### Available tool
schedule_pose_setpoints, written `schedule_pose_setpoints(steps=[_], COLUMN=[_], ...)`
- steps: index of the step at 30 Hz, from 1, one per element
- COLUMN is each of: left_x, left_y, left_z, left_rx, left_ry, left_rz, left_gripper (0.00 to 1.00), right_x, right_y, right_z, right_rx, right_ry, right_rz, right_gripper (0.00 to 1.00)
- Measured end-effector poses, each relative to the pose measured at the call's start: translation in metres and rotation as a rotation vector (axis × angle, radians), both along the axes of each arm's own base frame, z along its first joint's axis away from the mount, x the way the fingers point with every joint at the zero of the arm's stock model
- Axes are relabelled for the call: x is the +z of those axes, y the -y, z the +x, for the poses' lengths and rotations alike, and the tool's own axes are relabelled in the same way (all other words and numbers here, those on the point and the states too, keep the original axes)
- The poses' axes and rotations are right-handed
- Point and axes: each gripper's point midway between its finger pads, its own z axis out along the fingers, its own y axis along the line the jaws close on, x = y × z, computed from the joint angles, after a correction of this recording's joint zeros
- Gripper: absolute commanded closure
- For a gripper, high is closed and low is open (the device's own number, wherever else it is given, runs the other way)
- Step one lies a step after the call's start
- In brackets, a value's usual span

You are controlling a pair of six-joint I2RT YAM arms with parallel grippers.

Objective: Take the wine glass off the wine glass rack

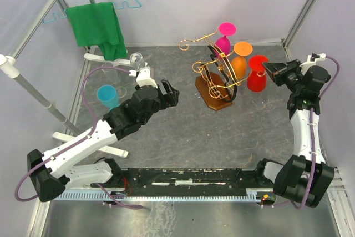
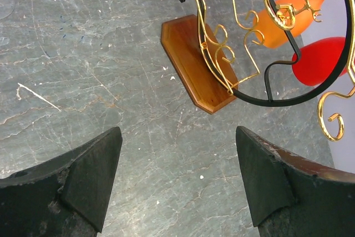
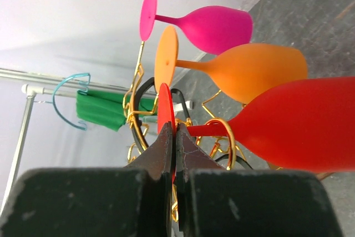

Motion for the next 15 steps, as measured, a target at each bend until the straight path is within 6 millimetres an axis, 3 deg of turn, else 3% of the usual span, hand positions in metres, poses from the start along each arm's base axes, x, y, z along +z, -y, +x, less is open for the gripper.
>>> schedule_pose_setpoints(steps=[8,15], left_x=[-0.002,-0.006], left_y=[0.0,-0.001], left_z=[-0.001,-0.003], left_rx=[-0.002,-0.009], left_ry=[-0.003,-0.012], left_rz=[0.002,0.007], left_gripper=[0.1,0.1], right_x=[0.012,0.02], right_y=[-0.011,-0.024], right_z=[-0.007,-0.029], right_rx=[0.057,0.104], right_ry=[0.025,0.021], right_rz=[0.044,0.052], right_gripper=[0.99,0.99])
